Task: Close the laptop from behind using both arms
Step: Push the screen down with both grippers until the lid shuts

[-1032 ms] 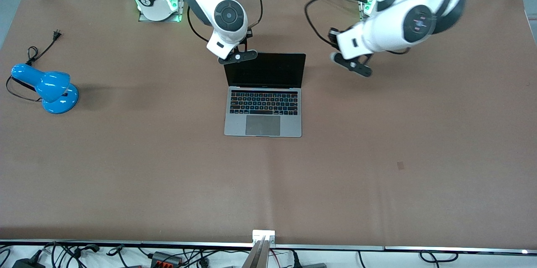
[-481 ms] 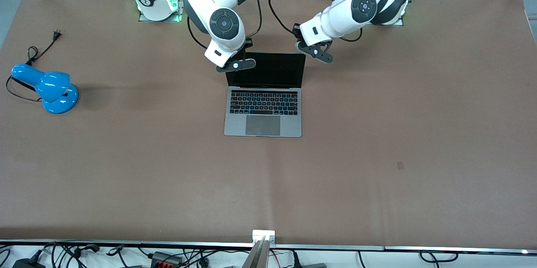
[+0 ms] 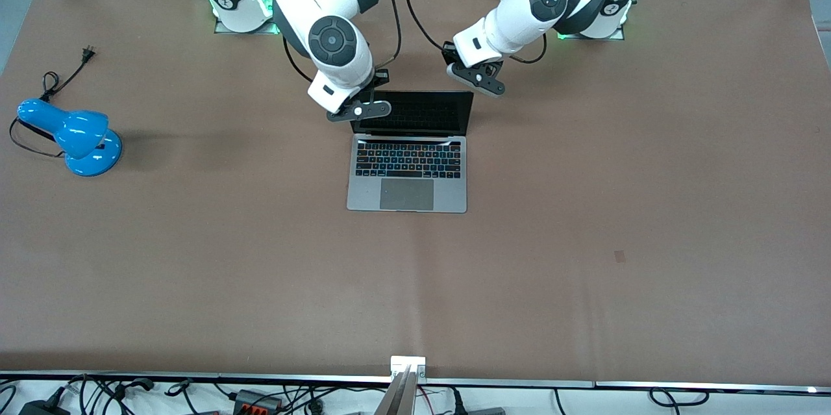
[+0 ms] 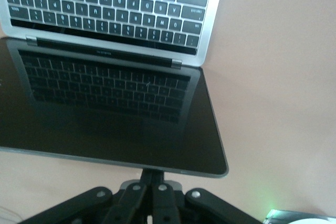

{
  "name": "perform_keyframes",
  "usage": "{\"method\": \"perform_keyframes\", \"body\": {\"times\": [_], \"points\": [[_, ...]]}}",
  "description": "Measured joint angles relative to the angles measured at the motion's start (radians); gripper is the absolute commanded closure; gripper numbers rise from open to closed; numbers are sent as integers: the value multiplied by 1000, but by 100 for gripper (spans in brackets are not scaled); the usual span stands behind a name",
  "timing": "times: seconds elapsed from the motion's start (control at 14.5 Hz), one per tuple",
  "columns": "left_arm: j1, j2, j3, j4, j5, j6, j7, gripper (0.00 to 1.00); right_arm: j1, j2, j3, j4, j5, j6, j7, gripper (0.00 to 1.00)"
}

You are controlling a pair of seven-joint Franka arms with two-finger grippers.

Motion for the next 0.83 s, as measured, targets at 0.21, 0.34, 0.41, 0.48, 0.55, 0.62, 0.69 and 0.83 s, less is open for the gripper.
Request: {"method": "perform_keyframes", "body": {"times": [0.21,0.34,0.41,0.48,0.55,0.62,0.69,0.83], "points": [[1,48,-1,-2,0,124,53,100,-11,17,0,29,0,0,0,100],[7,103,0,-3,0,229,127,100,-13,25,0,38,0,0,0,100],[15,132,3,-3,0,268,172,100,-13,29,0,42,0,1,0,100],[28,157,5,0,0,291,217,100,-13,34,0,46,0,12,0,100],[46,176,6,4,0,300,255,100,-15,42,0,53,0,27,0,100],[63,187,7,9,0,301,287,100,-19,53,0,67,0,38,1,100],[75,194,8,14,0,301,307,100,-25,67,-1,88,0,45,1,100],[82,205,8,26,0,302,321,100,-47,98,-2,133,0,48,1,100]]}}
